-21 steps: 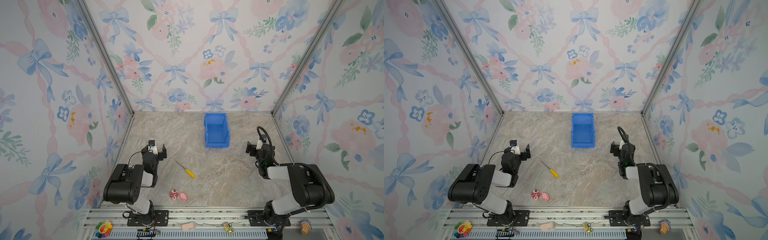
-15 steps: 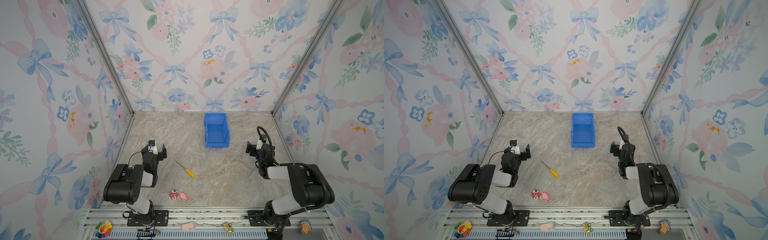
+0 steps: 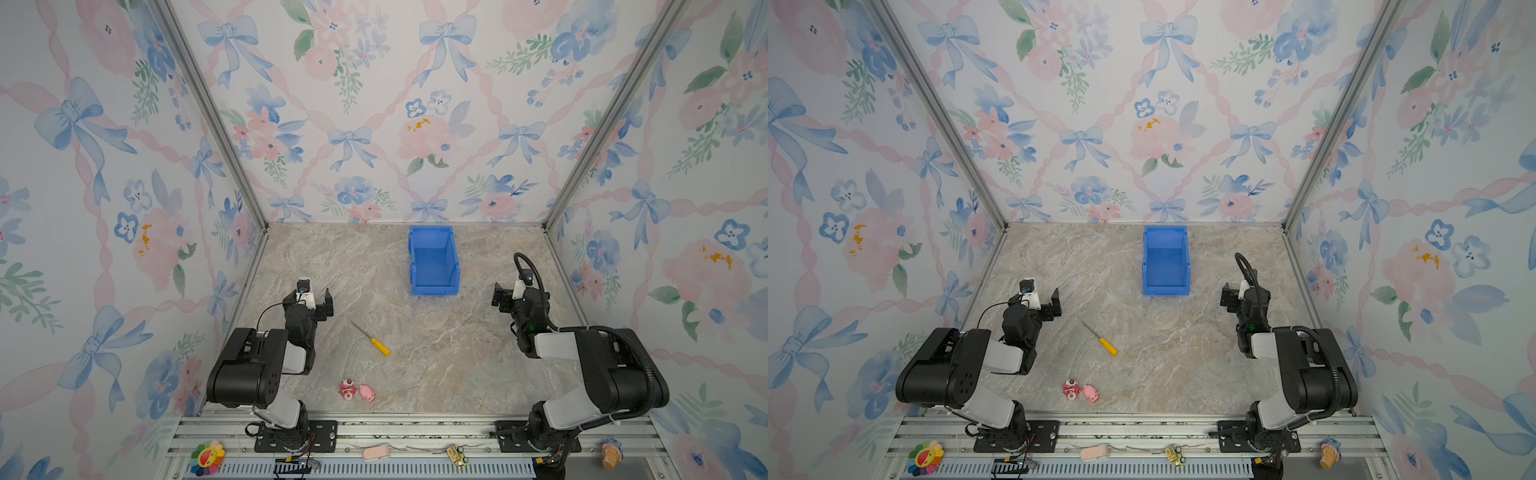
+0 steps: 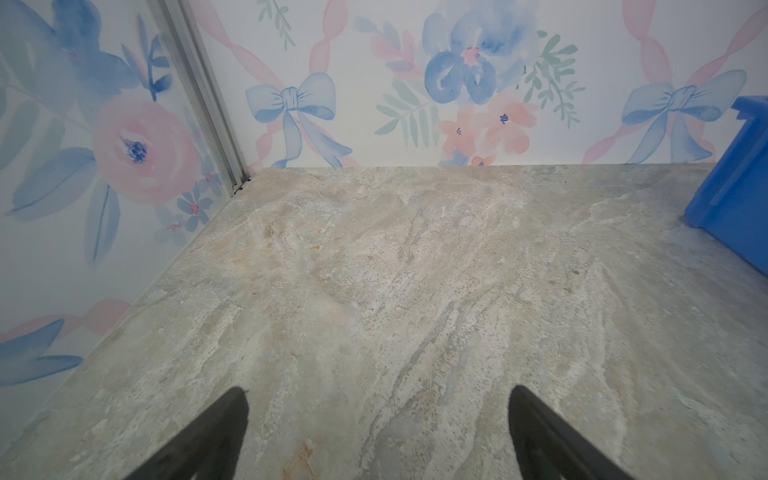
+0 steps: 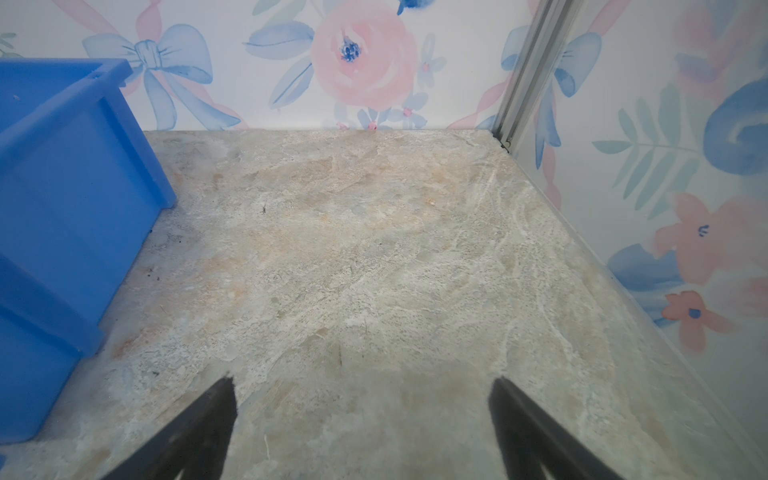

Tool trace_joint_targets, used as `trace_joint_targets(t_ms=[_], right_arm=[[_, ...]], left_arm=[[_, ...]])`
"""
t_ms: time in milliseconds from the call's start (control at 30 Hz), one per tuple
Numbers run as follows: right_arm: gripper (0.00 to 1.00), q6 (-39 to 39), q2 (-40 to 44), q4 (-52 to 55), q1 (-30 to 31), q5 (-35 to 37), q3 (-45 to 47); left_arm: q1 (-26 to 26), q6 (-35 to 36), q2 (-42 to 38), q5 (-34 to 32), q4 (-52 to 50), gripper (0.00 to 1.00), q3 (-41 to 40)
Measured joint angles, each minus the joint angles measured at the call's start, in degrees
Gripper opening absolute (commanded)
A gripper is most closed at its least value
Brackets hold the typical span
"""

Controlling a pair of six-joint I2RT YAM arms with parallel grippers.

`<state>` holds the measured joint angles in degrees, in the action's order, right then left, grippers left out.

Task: Put the screwdriver in the bin
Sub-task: Rotate the screwdriver at the center of the table.

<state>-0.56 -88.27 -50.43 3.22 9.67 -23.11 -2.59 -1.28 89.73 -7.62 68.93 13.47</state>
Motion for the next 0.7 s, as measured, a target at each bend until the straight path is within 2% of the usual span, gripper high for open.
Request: trace_joint_targets(t_ms=[400,567,700], right_arm=[[0.97,0.0,0.3,0.9,0.3,0.9,-0.1],[0.97,0.0,4.1,9.9,1.4,3.0,-3.1],[0.97,0.5,7.7,12.9,2.2,3.0,-3.8]], left_arm=[[0.0,0.0,-0.6,-0.3,-1.0,0.98,0.1],[-0.1,-1.1,-7.1,-2.9,-10.6,0.98,3.1],[-0.4,-3.1,-14.6,-4.0,-15.2,0.98,3.5]])
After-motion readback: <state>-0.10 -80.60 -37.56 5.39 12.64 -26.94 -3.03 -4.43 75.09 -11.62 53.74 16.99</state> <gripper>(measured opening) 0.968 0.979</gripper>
